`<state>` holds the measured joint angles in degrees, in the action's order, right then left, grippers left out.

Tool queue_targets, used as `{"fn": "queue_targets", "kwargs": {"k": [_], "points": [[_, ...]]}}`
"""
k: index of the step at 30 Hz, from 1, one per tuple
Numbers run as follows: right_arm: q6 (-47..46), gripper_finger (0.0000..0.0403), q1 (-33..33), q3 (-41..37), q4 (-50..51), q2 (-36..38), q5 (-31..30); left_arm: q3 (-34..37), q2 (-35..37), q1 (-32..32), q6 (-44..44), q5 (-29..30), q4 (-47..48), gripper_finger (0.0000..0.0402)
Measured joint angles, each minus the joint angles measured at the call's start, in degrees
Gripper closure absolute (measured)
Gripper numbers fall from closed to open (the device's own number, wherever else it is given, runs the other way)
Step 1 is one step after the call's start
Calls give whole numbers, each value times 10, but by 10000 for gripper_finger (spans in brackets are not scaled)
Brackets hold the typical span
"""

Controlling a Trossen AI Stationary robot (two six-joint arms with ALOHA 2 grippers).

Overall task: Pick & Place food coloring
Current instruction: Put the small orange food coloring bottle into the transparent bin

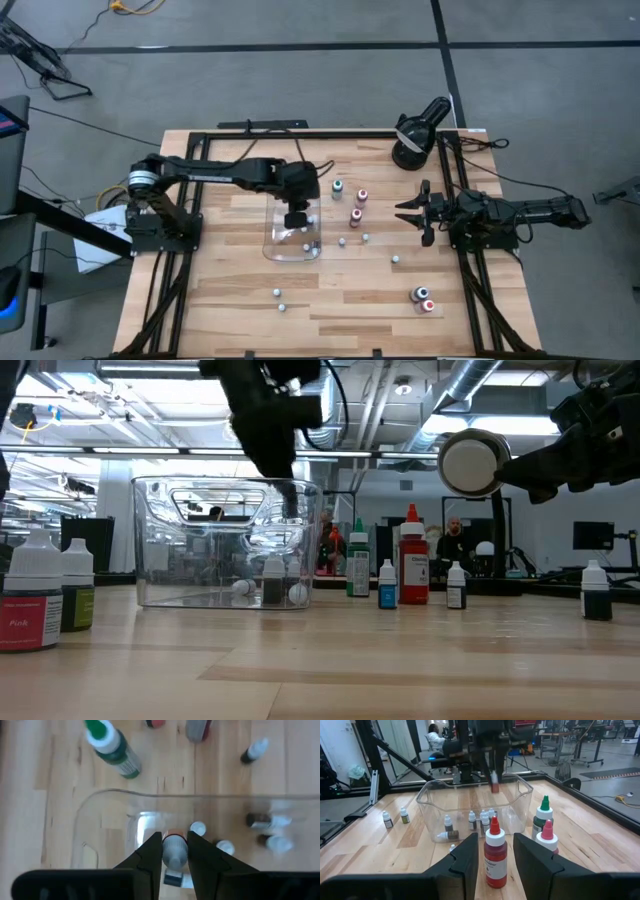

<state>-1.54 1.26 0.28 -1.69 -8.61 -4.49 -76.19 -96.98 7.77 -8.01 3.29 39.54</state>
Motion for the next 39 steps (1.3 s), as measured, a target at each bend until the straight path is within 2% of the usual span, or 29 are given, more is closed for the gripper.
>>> {"fn": "queue_targets", "kwargs": {"k": [6, 10, 22, 39], "points": [[0, 290, 0, 0, 0, 0, 0, -6, -45, 3, -99, 3, 0, 333], [0, 290, 0, 0, 0, 0, 0, -6, -64, 3, -126, 29, -2, 333], [0, 290, 0, 0, 0, 0, 0, -6, -101, -12, -126, 49, -12, 333], [0, 290, 0, 0, 0, 0, 0, -6, -101, -23, -126, 33, -18, 333]]}}
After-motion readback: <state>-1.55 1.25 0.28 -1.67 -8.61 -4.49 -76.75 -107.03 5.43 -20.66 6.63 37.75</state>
